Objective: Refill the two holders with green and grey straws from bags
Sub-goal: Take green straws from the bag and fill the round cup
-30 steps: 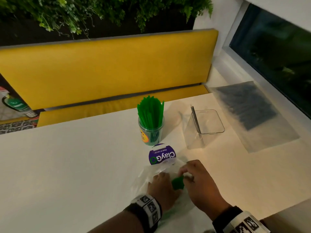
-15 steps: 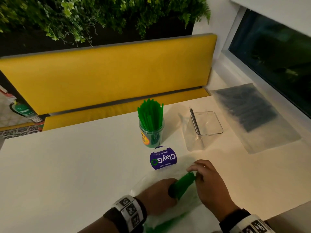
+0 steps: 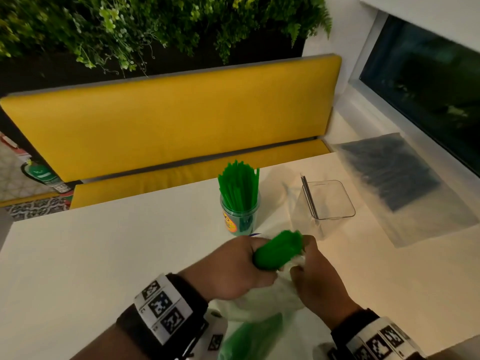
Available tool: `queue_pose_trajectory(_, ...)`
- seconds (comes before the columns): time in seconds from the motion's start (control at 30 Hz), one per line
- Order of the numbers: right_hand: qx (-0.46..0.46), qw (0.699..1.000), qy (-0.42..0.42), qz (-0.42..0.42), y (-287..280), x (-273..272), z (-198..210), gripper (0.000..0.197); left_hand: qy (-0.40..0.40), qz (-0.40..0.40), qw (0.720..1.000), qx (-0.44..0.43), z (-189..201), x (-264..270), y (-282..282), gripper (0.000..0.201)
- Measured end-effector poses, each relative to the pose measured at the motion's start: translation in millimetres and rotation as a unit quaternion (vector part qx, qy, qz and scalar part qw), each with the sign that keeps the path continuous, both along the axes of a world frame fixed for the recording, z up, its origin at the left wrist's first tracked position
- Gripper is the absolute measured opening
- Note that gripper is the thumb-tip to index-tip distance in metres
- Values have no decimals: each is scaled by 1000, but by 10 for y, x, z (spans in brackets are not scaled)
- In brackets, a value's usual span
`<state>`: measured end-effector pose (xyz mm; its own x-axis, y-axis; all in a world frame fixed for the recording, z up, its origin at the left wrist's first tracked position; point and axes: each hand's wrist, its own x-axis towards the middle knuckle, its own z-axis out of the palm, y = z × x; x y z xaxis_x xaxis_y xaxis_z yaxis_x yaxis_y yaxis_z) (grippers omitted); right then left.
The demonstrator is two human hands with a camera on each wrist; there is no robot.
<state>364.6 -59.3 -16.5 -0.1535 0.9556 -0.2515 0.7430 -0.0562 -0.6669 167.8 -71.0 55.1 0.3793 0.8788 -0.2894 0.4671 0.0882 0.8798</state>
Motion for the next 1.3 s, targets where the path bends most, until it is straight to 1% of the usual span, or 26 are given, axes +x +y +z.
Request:
queue_pose_trajectory(0.07,-29,999,-25,9,53,-16,52,55,-58,29,998,-15,132,-110,86,5)
queue_pose_trajectory(0.13,-44,995,-72,48,70,-29,75,64,-161,100,982,27,316,-220,183,4)
queue_pose_trajectory(0.17,-34,991,-102,78,85,-53,88,65,-230,153,959,65,401,-278,261,6)
queue_pose_trajectory(0.23,7,980,-150,128,151,-159,126,69,-361,252,890,122,533,-386,462,20)
queue_pose_trajectory(0.27,22,976,-159,147,214,-216,125,72,-396,284,862,139,556,-428,577,22)
queue_pose_trajectory(0.3,38,972,-167,162,295,-291,133,75,-407,310,846,152,564,-448,692,22)
queue_pose_trajectory(0.33,53,967,-177,176,379,-360,139,77,-403,332,838,159,534,-444,789,20)
queue_pose_trajectory(0.4,68,958,-200,195,551,-490,146,80,-391,365,830,157,433,-419,968,17)
queue_pose_trajectory(0.5,66,949,-225,212,683,-611,163,79,-369,404,822,154,270,-384,1157,13)
queue_pose_trajectory(0.57,67,947,-233,213,692,-637,145,77,-329,420,829,169,189,-382,1231,10)
queue_pose_trajectory(0.6,66,947,-234,210,688,-644,133,76,-288,421,841,178,113,-388,1258,8)
queue_pose_trajectory(0.67,63,949,-233,203,670,-658,131,74,-173,398,883,179,-113,-404,1294,8)
queue_pose_trajectory(0.73,59,951,-228,199,663,-667,145,74,-45,332,928,165,-326,-427,1278,22)
queue_pose_trajectory(0.77,56,951,-229,198,658,-670,151,74,-7,298,942,154,-432,-456,1266,31)
queue_pose_trajectory(0.83,53,952,-230,196,644,-671,155,75,-14,263,954,141,-555,-515,1230,43)
queue_pose_trajectory(0.9,55,952,-229,193,632,-671,153,74,-45,265,953,143,-540,-568,1192,65)
queue_pose_trajectory(0.97,58,953,-228,192,622,-677,153,72,-48,258,954,146,-464,-605,1130,95)
queue_pose_trajectory(1.0,59,952,-228,193,622,-674,155,72,-43,254,954,155,-395,-618,1105,106)
queue_pose_trajectory(1.03,59,952,-228,195,620,-674,153,71,-41,255,950,177,-309,-628,1097,112)
queue_pose_trajectory(1.07,59,952,-228,195,619,-674,155,71,-42,262,941,210,-211,-619,1105,113)
queue_pose_trajectory(1.13,56,953,-225,194,616,-681,149,71,-7,258,921,293,-49,-530,1147,105)
queue_pose_trajectory(1.17,59,955,-221,191,615,-686,141,72,51,237,914,326,-20,-470,1183,99)
queue_pose_trajectory(1.2,66,956,-217,188,614,-689,131,72,144,193,907,346,-27,-408,1226,92)
queue_pose_trajectory(1.23,76,956,-215,186,611,-692,120,72,255,125,895,345,-64,-338,1258,86)
queue_pose_trajectory(1.27,86,954,-217,186,604,-696,114,72,351,55,875,330,-140,-282,1278,80)
queue_pose_trajectory(1.3,94,952,-221,189,597,-703,106,71,413,6,855,314,-207,-241,1285,75)
